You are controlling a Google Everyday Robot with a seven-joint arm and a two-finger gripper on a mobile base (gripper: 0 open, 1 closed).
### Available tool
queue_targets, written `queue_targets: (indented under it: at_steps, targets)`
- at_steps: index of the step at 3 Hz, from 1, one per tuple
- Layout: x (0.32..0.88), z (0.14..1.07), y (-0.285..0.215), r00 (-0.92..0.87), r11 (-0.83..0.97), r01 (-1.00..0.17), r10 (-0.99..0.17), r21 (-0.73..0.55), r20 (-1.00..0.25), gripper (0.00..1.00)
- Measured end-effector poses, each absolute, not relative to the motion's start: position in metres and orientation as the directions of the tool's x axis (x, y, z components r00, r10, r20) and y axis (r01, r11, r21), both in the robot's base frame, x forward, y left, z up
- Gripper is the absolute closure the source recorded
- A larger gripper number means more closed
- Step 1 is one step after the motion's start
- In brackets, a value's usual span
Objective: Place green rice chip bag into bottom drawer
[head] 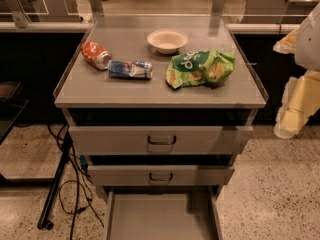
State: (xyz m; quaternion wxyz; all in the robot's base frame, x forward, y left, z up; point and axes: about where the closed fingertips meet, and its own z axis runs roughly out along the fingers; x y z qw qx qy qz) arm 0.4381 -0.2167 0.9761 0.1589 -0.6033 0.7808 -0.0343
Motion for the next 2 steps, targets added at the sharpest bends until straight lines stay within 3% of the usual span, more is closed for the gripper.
queue_targets:
  at_steps: [2]
  targets:
    - [0.4408,0.9769,-0.2135,-0.197,0.247,-0.937,-0.958,-0.249,-0.207,0.00]
